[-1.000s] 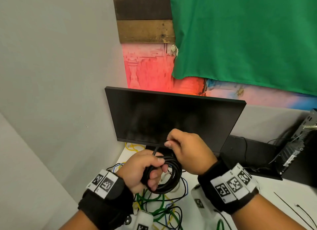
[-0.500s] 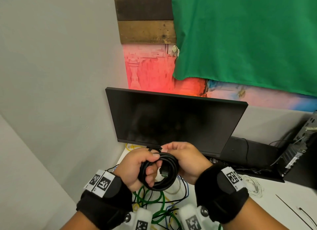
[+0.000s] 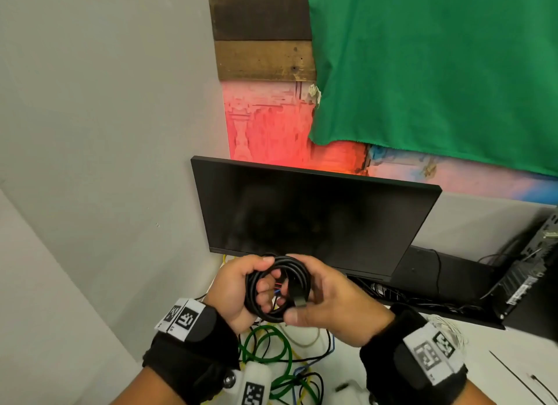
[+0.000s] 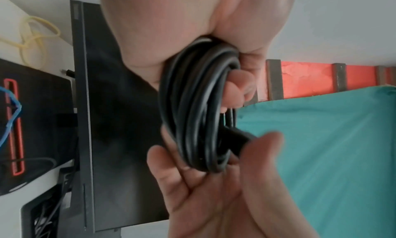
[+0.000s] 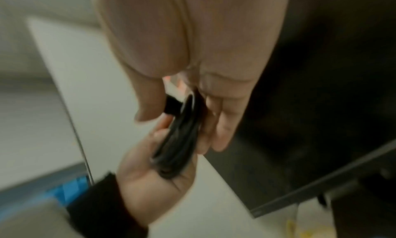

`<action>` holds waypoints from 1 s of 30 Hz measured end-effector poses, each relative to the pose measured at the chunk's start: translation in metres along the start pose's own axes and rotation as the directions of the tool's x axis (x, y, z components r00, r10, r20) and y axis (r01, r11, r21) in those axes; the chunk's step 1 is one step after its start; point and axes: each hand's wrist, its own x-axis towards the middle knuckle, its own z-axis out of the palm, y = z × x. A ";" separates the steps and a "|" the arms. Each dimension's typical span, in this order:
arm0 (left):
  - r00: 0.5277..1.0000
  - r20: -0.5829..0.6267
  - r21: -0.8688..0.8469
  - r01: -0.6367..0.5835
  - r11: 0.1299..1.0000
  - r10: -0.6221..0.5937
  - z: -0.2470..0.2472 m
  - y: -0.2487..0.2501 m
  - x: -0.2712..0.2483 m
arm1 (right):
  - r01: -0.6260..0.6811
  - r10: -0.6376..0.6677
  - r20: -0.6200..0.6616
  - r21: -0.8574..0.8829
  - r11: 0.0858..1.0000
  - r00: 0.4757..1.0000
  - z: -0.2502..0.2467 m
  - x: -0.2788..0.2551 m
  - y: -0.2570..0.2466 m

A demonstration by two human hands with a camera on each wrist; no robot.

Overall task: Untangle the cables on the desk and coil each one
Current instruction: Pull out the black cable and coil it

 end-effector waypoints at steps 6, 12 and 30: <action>0.991 -0.127 -0.049 -0.051 0.998 0.045 0.007 -0.004 0.007 | 0.066 -0.510 -0.370 -0.758 0.649 0.777 0.021 -0.001 0.008; 0.988 -0.129 0.022 -0.081 0.996 0.083 0.006 0.004 0.003 | 0.231 -0.748 -0.237 -0.856 0.463 0.621 0.014 -0.006 0.004; 0.993 -0.078 0.150 -0.079 0.986 0.092 0.021 -0.013 -0.007 | -0.179 -0.206 -0.407 -0.727 0.663 0.890 -0.007 -0.004 -0.011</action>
